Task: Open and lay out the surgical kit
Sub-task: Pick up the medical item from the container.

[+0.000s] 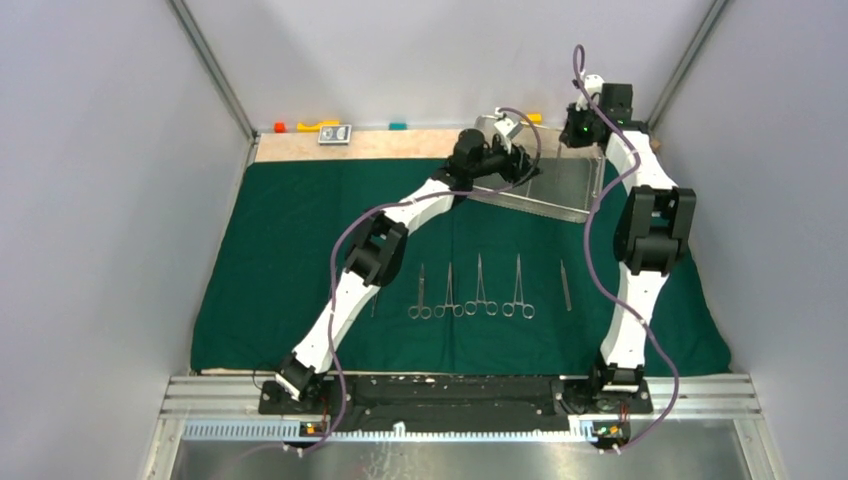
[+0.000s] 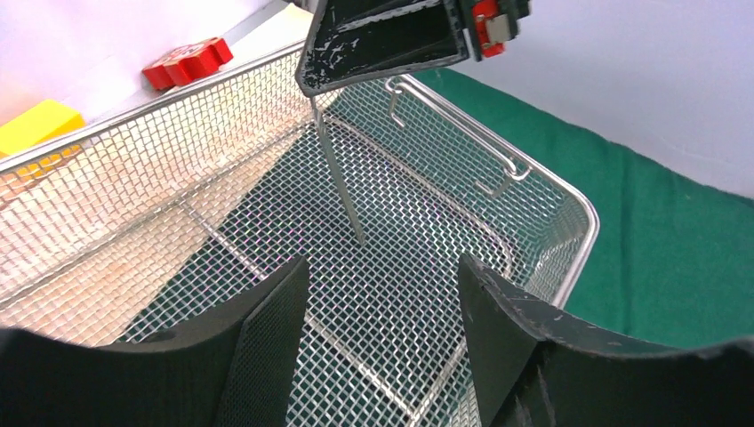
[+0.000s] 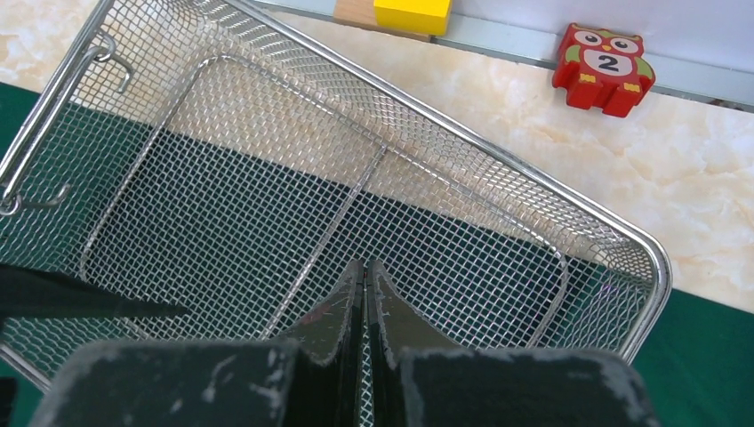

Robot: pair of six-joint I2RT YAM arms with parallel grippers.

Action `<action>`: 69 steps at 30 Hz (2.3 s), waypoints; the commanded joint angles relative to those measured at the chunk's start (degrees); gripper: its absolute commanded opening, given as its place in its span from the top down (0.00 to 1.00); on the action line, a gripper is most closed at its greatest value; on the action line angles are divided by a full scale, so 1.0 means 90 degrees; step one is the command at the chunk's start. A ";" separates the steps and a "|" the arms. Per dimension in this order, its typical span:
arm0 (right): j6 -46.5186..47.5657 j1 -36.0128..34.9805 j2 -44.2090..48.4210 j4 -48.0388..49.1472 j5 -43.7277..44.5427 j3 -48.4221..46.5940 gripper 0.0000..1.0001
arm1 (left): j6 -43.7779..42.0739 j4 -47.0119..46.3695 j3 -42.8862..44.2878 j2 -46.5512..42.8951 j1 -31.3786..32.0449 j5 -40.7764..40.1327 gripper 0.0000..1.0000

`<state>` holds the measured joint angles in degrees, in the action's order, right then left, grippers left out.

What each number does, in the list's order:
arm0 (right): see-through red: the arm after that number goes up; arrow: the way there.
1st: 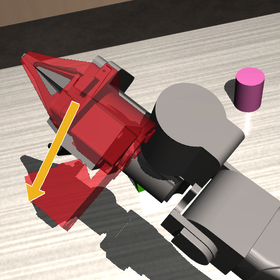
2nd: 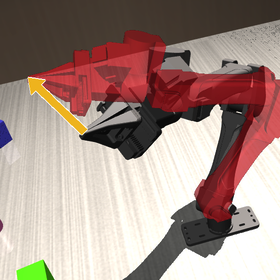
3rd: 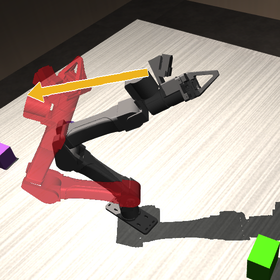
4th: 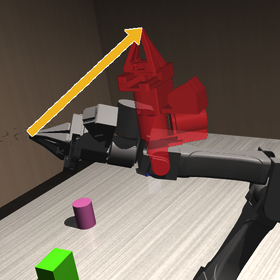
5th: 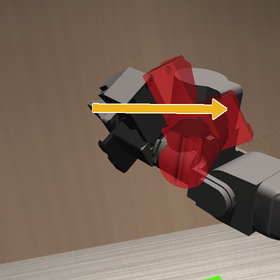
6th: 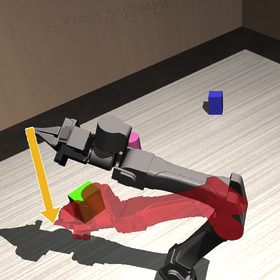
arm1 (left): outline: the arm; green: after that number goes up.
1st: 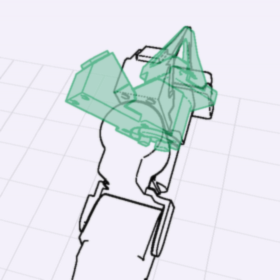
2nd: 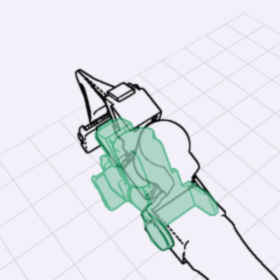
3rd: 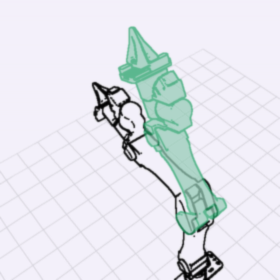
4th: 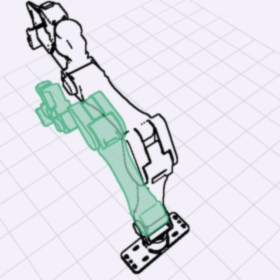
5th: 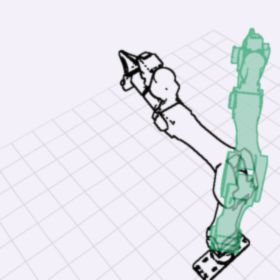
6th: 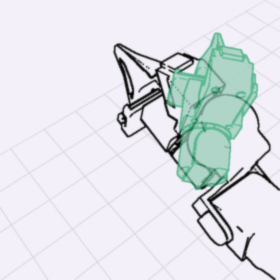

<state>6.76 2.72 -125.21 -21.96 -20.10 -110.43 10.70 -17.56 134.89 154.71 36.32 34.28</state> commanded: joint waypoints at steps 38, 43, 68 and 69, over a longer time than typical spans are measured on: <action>0.0156 -0.0073 0.1697 0.0233 -0.0988 0.2026 1.00 | 0.0581 -0.3118 0.1324 0.1889 0.0709 -0.2482 0.31; 0.0166 -0.0070 0.1727 0.0239 -0.1075 0.2128 1.00 | 0.0444 -0.3271 0.1350 0.1965 0.0754 -0.2349 0.32; 0.0188 -0.0071 0.1833 0.0119 -0.1098 0.1905 1.00 | 0.0162 -0.3435 0.1440 0.1792 0.0807 -0.2207 0.99; 0.0202 -0.0072 0.1869 0.0104 -0.1076 0.1900 1.00 | 0.0160 -0.3430 0.1441 0.1759 0.0809 -0.2169 1.00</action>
<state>7.51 2.37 -112.42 -19.42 -29.98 -91.64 12.88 -45.01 145.23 172.27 43.22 13.87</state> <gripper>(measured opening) 0.004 0.035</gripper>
